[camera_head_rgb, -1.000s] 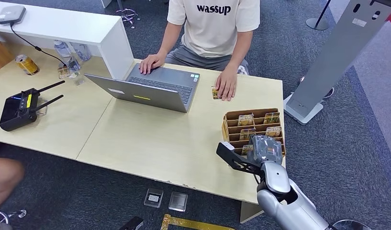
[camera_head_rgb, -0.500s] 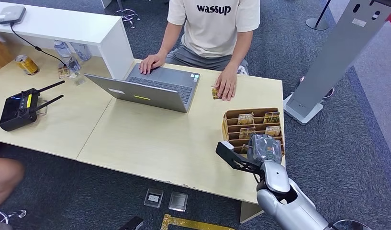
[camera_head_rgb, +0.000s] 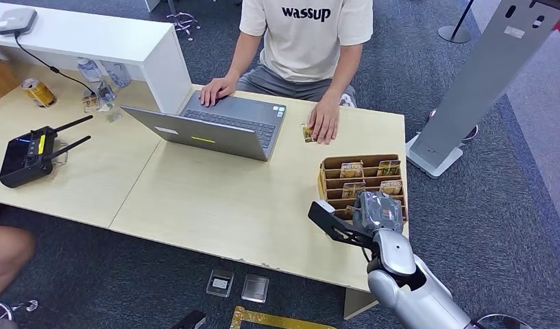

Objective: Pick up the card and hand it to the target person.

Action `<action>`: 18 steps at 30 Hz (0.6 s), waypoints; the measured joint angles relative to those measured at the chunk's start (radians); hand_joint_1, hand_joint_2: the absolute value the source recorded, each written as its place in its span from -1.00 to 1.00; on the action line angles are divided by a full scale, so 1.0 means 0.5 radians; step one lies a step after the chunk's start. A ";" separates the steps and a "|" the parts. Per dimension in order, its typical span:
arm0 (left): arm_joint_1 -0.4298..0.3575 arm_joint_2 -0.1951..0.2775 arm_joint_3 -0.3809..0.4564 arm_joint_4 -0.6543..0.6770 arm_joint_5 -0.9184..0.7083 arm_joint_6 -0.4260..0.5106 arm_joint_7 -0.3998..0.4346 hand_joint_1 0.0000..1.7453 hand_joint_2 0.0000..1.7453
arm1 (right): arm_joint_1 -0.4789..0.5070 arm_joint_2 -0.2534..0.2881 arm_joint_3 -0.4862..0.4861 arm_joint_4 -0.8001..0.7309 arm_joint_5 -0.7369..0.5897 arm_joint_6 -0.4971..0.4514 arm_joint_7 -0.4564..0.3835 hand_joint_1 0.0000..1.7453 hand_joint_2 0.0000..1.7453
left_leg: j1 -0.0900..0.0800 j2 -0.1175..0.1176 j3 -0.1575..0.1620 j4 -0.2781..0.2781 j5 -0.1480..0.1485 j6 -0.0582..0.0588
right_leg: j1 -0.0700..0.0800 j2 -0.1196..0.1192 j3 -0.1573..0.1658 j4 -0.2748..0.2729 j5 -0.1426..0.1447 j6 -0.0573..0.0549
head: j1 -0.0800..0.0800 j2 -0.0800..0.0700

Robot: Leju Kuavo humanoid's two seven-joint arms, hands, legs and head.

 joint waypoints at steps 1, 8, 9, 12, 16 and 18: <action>0.000 0.003 0.001 0.000 0.002 0.000 0.004 -1.00 1.00 | -0.017 -0.039 -0.011 -0.125 -0.047 0.049 0.013 1.00 1.00 | 0.000 0.000 -0.001 0.001 0.000 0.000 | 0.000 0.000 -0.001 0.001 0.000 0.000 | 0.000 0.000; 0.003 0.014 0.019 -0.003 0.022 -0.007 0.009 -1.00 1.00 | -0.113 -0.227 -0.080 -0.903 -0.333 0.247 0.103 1.00 1.00 | -0.002 0.001 -0.006 0.006 -0.002 0.000 | -0.002 0.001 -0.007 0.007 -0.002 0.001 | 0.000 0.000; 0.003 0.014 0.023 -0.003 0.025 -0.006 0.009 -1.00 1.00 | -0.118 -0.236 -0.086 -0.979 -0.344 0.241 0.110 1.00 1.00 | -0.002 0.000 -0.006 0.005 -0.002 0.000 | -0.002 0.000 -0.007 0.007 -0.002 0.001 | 0.000 0.000; 0.003 0.011 0.031 -0.003 0.033 0.001 0.012 -1.00 1.00 | -0.125 -0.234 -0.103 -1.148 -0.345 0.194 0.114 1.00 1.00 | -0.001 -0.003 -0.003 0.004 -0.001 0.000 | -0.001 -0.003 -0.004 0.004 -0.002 0.001 | 0.000 0.000; 0.002 0.006 0.024 -0.002 0.024 -0.004 0.010 -1.00 1.00 | -0.103 -0.143 -0.097 -1.144 -0.263 0.098 0.058 1.00 1.00 | 0.000 -0.003 0.000 0.001 -0.001 0.000 | 0.000 -0.001 0.000 0.001 -0.001 0.001 | 0.000 0.000; 0.001 0.000 0.013 -0.001 0.013 -0.010 0.008 -1.00 1.00 | -0.098 -0.066 -0.071 -1.011 -0.188 0.031 0.000 1.00 1.00 | 0.000 -0.002 0.003 -0.001 0.000 0.000 | 0.000 -0.001 0.003 -0.002 0.000 0.001 | 0.000 0.000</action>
